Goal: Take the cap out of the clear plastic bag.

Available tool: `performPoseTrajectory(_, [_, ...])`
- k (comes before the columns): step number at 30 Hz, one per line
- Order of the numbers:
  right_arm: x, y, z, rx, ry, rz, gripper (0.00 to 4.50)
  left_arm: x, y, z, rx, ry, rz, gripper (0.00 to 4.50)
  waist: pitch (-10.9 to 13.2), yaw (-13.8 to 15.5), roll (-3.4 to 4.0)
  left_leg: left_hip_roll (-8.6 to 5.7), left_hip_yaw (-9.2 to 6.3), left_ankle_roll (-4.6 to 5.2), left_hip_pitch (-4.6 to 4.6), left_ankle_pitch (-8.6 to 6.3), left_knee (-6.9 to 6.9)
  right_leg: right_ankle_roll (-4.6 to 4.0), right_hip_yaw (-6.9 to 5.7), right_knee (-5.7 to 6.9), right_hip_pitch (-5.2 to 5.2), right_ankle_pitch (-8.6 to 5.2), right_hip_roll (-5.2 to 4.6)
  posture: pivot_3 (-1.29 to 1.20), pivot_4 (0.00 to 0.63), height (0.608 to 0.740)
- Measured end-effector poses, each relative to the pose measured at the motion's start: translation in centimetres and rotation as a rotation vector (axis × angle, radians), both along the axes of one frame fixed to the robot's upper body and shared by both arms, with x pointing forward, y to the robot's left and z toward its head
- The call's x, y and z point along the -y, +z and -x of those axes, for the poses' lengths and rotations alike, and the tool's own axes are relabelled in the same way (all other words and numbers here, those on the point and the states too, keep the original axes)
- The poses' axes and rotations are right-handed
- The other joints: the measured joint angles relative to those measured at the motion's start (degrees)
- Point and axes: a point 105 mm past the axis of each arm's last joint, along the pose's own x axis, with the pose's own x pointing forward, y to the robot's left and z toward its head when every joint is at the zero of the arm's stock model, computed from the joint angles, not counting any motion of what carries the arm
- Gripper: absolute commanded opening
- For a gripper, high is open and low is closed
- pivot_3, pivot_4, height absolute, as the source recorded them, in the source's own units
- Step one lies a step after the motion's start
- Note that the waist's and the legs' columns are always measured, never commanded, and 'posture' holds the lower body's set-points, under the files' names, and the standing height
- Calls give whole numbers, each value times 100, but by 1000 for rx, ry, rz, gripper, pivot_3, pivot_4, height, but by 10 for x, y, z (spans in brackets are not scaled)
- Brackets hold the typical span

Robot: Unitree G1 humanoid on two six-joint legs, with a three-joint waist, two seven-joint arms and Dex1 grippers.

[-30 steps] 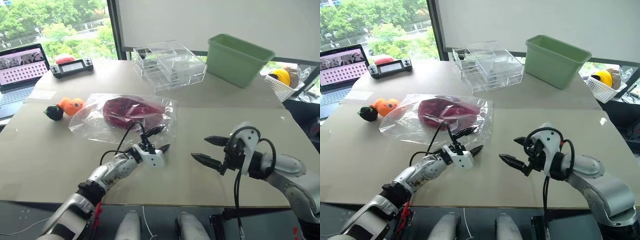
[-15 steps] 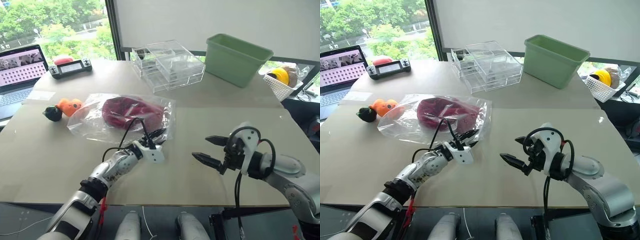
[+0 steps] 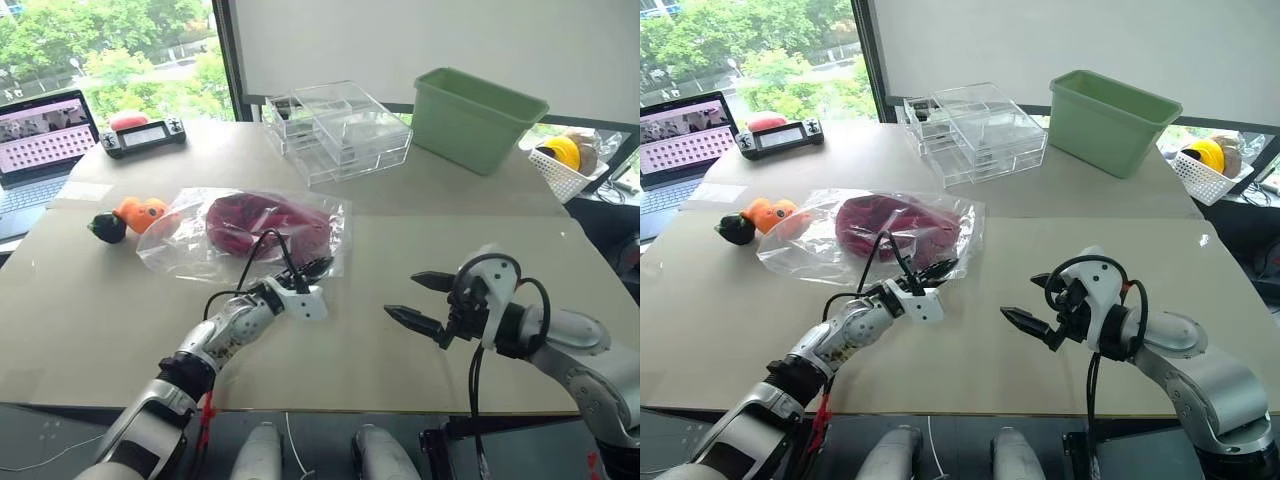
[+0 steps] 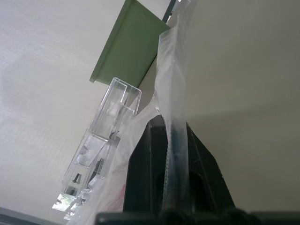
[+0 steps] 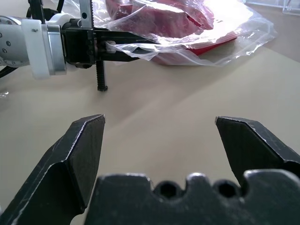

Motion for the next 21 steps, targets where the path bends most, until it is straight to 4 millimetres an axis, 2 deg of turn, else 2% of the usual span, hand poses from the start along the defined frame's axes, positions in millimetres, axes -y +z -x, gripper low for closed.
performPoseTrajectory(4, [0, -1, 1, -5, -1, 1, 4500, -18, -2, 14, -19, -50, -42, 71, -5, -106, 9, 4, 2, 8, -1, -6, -18, -2, 2, -21, -1, 1, 0, 0, 150, 735])
performPoseTrajectory(12, [1, -7, 4, -23, -5, 3, 4500, -69, -6, 62, 11, -152, -145, 71, -6, -175, 11, 13, 14, 18, 6, -12, -44, -4, 9, -30, -8, -1, 1, 0, 150, 735])
performPoseTrajectory(16, [1, -9, 4, -28, -8, 5, 4500, -116, -10, 89, -11, -133, -179, 71, -5, -158, 12, 15, 18, 18, 11, -12, -56, -11, 9, -30, -14, -5, 1, 0, 150, 735])
performPoseTrajectory(19, [2, -9, 4, -25, -10, 14, 4500, -155, -10, 89, -28, -43, -201, 71, -4, -140, 14, 17, 19, 18, 13, -12, -57, -14, 6, -30, -14, -8, 1, 0, 150, 735])
performPoseTrajectory(21, [2, -9, 4, -25, -10, 15, 4500, -172, -11, 86, -38, 13, -206, 71, -4, -139, 15, 17, 22, 18, 16, -12, -57, -14, 6, -30, -12, -9, 0, 0, 150, 735])
